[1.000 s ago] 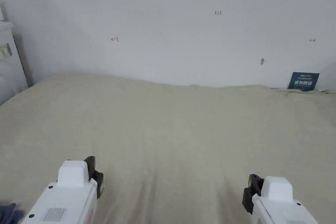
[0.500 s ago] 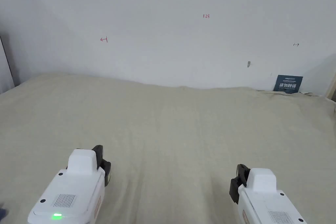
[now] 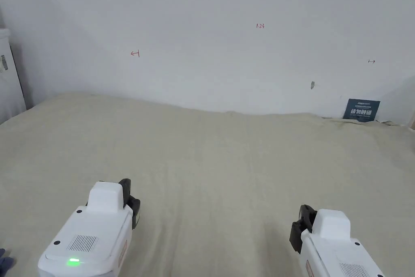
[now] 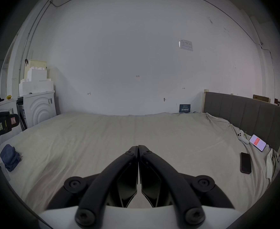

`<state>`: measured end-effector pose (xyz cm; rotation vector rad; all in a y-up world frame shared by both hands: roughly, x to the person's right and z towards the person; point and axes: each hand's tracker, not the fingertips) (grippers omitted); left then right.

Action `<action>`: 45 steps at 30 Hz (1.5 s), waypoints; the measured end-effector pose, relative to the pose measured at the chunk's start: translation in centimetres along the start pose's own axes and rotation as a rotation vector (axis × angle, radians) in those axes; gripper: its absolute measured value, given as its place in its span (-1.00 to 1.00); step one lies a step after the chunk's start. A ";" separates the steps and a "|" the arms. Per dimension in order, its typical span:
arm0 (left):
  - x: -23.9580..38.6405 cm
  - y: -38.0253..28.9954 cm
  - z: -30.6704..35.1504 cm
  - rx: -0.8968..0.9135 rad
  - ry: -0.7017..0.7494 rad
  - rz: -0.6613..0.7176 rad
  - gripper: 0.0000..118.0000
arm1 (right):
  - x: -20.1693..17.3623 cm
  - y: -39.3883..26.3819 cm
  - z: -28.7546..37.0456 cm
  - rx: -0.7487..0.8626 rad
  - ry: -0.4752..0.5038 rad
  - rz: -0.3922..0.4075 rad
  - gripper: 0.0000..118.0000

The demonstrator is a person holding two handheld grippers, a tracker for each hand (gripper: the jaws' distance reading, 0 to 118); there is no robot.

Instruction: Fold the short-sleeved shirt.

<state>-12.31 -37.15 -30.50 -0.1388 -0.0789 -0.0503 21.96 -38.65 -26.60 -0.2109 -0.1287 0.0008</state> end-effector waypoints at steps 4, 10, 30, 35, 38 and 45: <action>-0.3 0.0 0.1 -0.007 0.001 0.006 -1.00 | 0.1 0.0 -0.1 -0.005 0.008 0.011 -0.99; -0.5 -0.2 0.0 -0.015 0.002 0.019 -1.00 | 0.3 0.2 -0.1 -0.001 0.007 0.005 -0.99; -0.4 0.0 0.0 -0.011 -0.003 0.018 -1.00 | 0.2 0.6 -0.2 0.016 0.006 0.011 -0.99; -0.6 0.2 0.1 -0.012 0.002 0.027 -1.00 | 0.2 0.6 -0.2 0.015 0.004 0.002 -0.95; -0.7 0.1 0.0 -0.013 -0.001 0.026 -0.96 | 0.3 0.6 -0.2 0.010 0.004 -0.009 -0.88; -1.0 0.0 -0.3 -0.025 0.007 0.053 0.39 | 0.4 0.5 -0.4 0.007 0.006 -0.010 0.50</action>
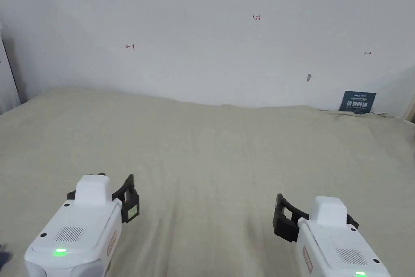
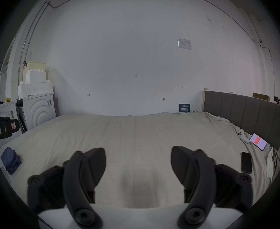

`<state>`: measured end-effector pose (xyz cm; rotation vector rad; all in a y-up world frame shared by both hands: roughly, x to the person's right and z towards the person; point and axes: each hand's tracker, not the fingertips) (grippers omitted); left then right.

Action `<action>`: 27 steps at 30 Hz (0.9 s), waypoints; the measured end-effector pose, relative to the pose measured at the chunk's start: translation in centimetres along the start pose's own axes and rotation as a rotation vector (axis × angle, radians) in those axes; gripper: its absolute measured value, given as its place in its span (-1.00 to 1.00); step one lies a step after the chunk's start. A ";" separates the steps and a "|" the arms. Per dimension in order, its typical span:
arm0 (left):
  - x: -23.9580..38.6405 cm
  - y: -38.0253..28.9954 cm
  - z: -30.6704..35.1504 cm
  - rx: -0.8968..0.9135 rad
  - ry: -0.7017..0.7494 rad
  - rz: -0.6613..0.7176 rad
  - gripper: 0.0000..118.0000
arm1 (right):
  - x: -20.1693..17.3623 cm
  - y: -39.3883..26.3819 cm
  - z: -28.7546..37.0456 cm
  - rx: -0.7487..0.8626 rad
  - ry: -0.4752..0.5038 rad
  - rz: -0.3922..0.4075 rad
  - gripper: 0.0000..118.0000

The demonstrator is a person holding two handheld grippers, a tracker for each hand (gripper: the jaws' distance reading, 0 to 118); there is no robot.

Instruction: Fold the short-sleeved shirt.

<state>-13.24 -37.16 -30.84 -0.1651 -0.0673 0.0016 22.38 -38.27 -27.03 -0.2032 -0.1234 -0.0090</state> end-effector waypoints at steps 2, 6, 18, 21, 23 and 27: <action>0.0 0.0 0.0 0.000 0.011 0.005 0.60 | 0.0 0.0 0.0 0.004 0.000 0.005 0.51; -0.1 0.0 -0.2 0.003 0.002 0.012 0.63 | 0.1 0.2 -0.1 0.009 -0.031 -0.012 0.51; -2.0 1.4 -0.9 -0.052 -0.072 0.384 1.00 | 0.9 1.5 -0.8 -0.068 -0.026 -0.184 0.52; -1.5 1.7 -1.2 -0.071 -0.024 0.346 1.00 | 0.9 2.1 -1.1 -0.087 -0.011 -0.195 0.51; -1.4 1.6 -1.4 -0.085 -0.021 0.338 1.00 | 0.9 2.3 -1.4 -0.101 -0.013 -0.197 0.51; -1.6 1.3 -1.6 -0.110 -0.045 0.398 1.00 | 0.6 2.6 -1.7 -0.129 -0.039 -0.184 0.51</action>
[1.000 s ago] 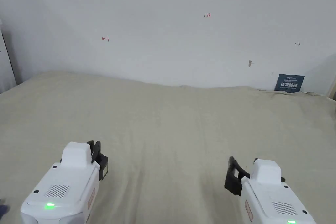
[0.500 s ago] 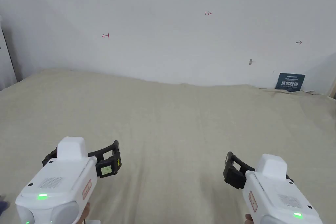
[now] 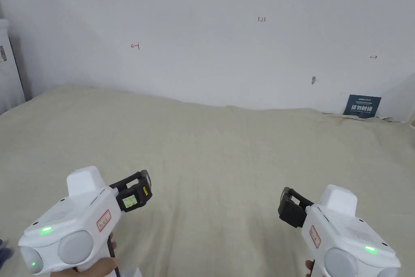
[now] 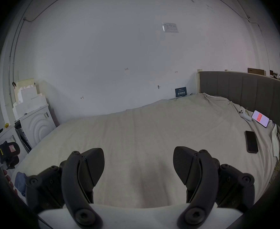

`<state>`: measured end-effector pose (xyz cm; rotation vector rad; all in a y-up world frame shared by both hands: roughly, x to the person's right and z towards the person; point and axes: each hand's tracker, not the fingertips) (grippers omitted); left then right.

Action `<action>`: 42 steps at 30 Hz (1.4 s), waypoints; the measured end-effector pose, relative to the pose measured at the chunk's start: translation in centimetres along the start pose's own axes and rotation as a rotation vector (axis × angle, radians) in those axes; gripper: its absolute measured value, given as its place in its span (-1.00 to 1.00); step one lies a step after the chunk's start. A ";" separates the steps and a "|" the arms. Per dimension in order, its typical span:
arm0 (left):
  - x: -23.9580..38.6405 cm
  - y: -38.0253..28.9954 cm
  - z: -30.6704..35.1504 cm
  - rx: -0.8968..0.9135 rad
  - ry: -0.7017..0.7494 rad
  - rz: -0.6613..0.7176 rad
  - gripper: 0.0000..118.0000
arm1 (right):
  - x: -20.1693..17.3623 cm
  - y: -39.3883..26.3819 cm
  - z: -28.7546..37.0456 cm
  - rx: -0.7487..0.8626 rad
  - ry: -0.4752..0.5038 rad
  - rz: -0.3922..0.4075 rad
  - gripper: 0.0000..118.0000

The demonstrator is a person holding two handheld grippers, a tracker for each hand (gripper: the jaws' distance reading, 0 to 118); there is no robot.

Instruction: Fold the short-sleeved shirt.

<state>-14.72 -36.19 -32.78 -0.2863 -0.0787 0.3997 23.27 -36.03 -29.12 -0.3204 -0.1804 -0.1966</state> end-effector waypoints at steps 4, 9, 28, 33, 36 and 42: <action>-1.1 -0.5 0.3 0.055 -0.082 0.142 1.00 | -0.2 0.1 -0.2 -0.058 -0.029 -0.020 0.51; -0.2 -1.2 0.1 0.057 0.033 0.008 1.00 | -0.4 0.0 -0.1 -0.063 -0.058 -0.007 0.51; 2.9 -0.6 0.4 0.076 0.101 -0.345 1.00 | -0.2 0.3 -0.1 -0.061 -0.085 0.002 0.52; 3.5 -0.9 0.8 0.073 0.098 -0.370 1.00 | -0.2 0.4 -0.1 -0.071 -0.082 0.006 0.52; 3.5 -1.1 0.9 0.059 0.088 -0.371 1.00 | -0.4 0.5 0.1 -0.079 -0.075 0.007 0.52; 3.2 -1.3 1.1 0.040 0.084 -0.342 1.00 | -0.8 0.4 0.3 -0.092 -0.056 0.017 0.52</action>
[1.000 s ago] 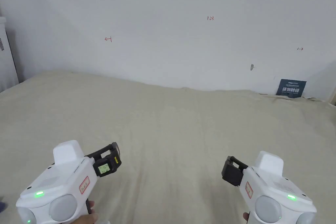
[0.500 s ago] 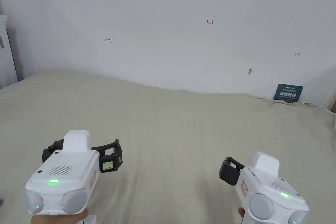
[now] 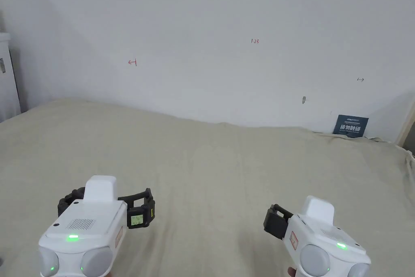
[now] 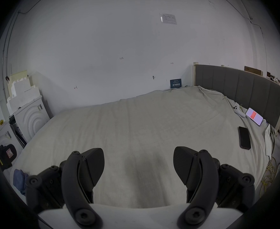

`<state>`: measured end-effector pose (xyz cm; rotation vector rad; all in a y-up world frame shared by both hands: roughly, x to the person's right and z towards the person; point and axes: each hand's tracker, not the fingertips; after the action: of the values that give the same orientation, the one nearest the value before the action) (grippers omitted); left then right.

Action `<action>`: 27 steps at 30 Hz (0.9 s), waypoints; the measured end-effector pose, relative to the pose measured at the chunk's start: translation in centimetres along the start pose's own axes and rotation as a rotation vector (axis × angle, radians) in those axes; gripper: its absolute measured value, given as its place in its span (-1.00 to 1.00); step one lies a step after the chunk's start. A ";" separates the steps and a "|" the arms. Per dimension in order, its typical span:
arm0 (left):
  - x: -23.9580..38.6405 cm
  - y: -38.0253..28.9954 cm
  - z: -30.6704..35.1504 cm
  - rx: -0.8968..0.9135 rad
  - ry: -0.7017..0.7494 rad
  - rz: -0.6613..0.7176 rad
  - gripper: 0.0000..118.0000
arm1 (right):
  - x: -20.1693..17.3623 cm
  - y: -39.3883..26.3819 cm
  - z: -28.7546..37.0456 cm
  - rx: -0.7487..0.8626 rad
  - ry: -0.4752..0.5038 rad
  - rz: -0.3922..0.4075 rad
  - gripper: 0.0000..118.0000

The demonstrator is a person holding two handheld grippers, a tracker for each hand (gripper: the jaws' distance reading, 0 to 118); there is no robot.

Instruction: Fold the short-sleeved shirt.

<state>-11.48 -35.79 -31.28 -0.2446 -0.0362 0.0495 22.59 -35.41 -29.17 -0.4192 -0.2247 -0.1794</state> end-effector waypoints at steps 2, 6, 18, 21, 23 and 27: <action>-0.1 0.0 0.1 0.000 0.000 -0.004 1.00 | -0.4 -0.1 0.0 0.003 -0.005 0.024 0.52; -0.1 0.2 0.3 0.005 0.003 -0.013 1.00 | -0.6 -0.2 -0.2 -0.016 -0.013 0.035 0.52; -0.3 0.2 0.4 -0.006 -0.013 -0.034 1.00 | -1.2 0.2 -0.3 -0.038 0.017 0.045 0.52; -0.3 0.3 0.4 -0.007 -0.014 -0.038 1.00 | -1.4 0.4 -0.1 -0.028 0.015 0.043 0.52; -0.3 0.3 0.4 -0.006 -0.020 -0.038 1.00 | -1.1 0.6 -0.1 -0.021 0.036 0.001 0.52; -0.6 0.4 0.2 -0.005 -0.024 -0.030 1.00 | -0.9 0.9 -0.3 -0.018 0.024 -0.012 0.52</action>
<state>-12.07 -35.41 -31.16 -0.2489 -0.0641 0.0228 21.93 -34.59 -29.99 -0.4334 -0.2022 -0.1978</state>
